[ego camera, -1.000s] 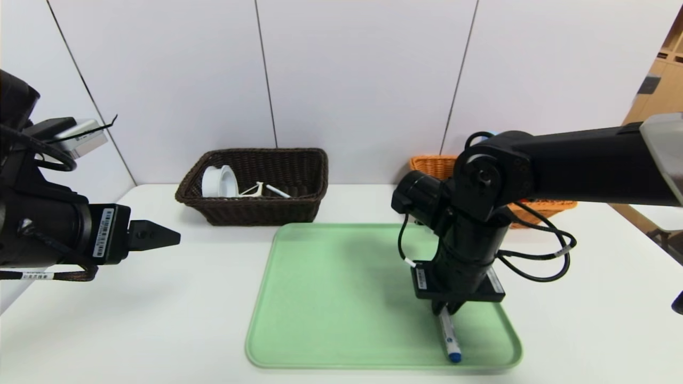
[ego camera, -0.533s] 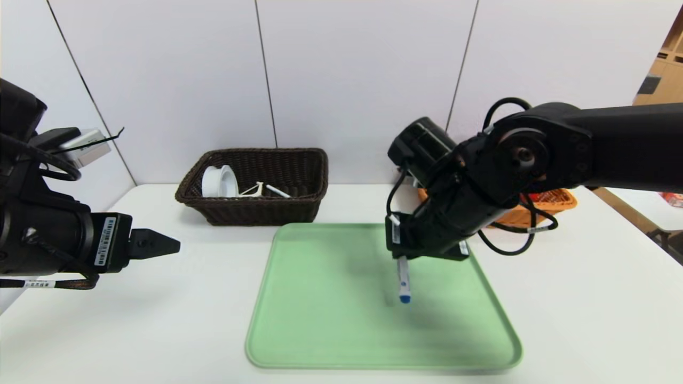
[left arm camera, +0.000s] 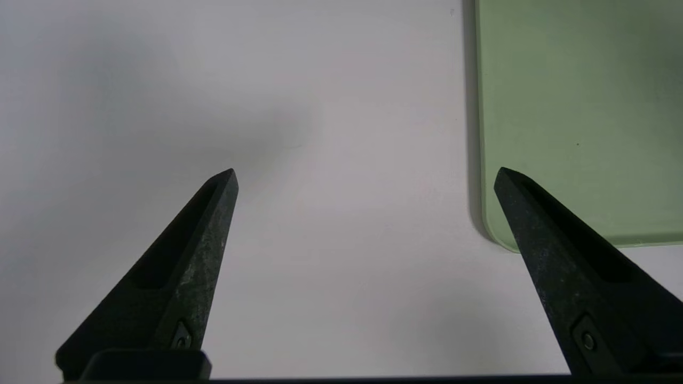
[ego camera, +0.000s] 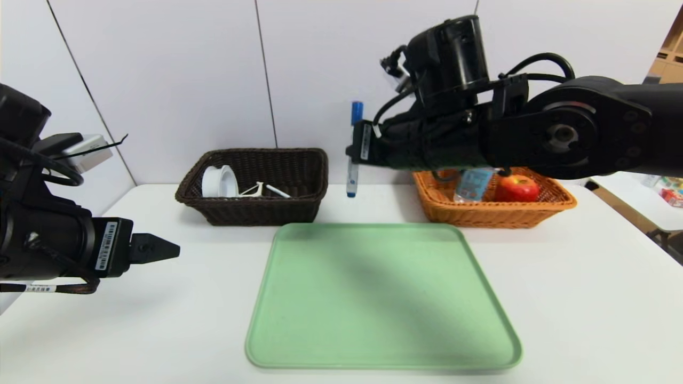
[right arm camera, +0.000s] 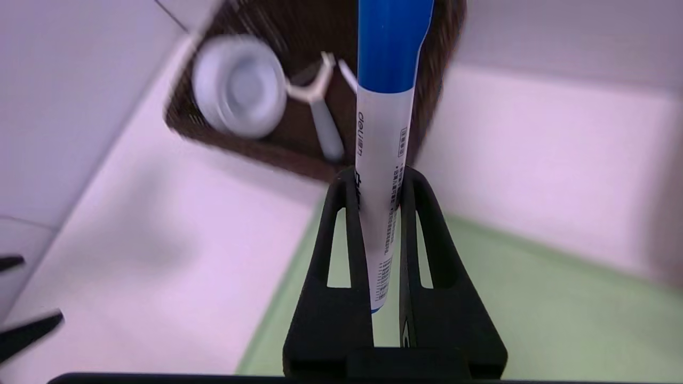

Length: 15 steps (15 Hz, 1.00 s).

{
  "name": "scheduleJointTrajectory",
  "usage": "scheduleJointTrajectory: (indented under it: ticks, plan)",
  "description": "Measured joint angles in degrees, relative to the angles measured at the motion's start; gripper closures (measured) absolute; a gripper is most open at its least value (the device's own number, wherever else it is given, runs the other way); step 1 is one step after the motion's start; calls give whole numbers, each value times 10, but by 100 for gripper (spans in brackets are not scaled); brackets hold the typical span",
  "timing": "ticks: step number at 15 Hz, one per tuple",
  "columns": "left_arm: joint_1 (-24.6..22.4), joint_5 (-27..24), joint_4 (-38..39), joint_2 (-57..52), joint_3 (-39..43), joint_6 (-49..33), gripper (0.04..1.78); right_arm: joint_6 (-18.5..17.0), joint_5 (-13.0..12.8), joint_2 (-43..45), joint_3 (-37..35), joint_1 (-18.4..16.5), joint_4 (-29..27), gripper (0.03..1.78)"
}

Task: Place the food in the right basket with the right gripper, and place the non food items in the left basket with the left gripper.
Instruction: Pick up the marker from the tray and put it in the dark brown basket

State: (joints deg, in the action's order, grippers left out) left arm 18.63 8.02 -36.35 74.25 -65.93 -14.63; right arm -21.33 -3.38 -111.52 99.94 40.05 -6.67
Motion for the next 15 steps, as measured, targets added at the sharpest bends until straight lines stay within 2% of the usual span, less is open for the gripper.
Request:
scheduleJointTrajectory:
  ticks: [1, 4, 5, 10, 15]
  plan:
    - [0, -1, 0, 0, 1, -1, 13, 11, -1, -11, 21, 0, 26, 162]
    - [0, -1, 0, -2, 5, -3, 13, 27, -2, -55, 99, -1, 54, 162]
    - [0, -1, 0, -3, 8, -4, 13, 45, -2, -72, 110, -1, 79, 162]
    - [1, -1, -2, -14, 33, -4, 13, 123, -23, -160, 122, 5, 255, 162]
    - [1, -1, -6, -33, 54, 0, 13, 138, -28, -235, 123, 7, 386, 162]
